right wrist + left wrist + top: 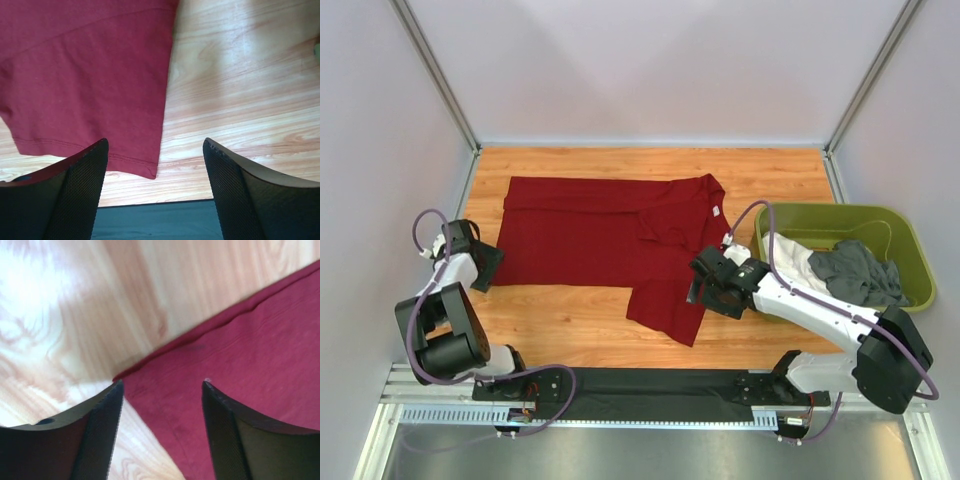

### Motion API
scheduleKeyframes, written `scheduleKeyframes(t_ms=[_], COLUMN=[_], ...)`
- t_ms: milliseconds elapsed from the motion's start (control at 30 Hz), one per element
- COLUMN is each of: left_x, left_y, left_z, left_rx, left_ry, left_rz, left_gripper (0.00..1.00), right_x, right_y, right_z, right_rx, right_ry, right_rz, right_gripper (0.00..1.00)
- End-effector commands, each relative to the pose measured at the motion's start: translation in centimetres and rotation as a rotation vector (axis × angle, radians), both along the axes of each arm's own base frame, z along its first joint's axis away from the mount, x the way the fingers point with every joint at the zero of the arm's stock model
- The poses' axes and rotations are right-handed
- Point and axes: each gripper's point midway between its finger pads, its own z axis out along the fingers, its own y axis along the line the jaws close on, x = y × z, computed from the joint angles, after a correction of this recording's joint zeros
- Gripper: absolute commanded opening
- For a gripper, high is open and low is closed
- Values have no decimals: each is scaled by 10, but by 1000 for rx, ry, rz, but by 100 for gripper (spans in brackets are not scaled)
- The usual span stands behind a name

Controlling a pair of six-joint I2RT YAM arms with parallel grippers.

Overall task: Fold and stack the t-shirts
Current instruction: Fold the tshirt

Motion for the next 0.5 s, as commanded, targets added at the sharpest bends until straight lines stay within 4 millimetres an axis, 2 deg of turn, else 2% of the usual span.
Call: scheduleKeyframes(t_ms=[0, 100, 267, 467], left_x=[23, 26, 16, 9], left_y=[22, 21, 21, 22], left_z=[15, 6, -4, -6], left_rx=[77, 54, 54, 55], left_ry=[-58, -33, 3, 32], left_rz=[24, 17, 46, 63], left_gripper=[69, 63, 62, 64], right_x=[6, 2, -1, -7], right_y=[10, 10, 9, 11], right_z=[-4, -9, -8, -14], right_rx=[49, 48, 43, 41], right_ry=[-23, -5, 8, 42], right_rz=[-27, -36, -42, -36], right_gripper=[77, 77, 76, 75])
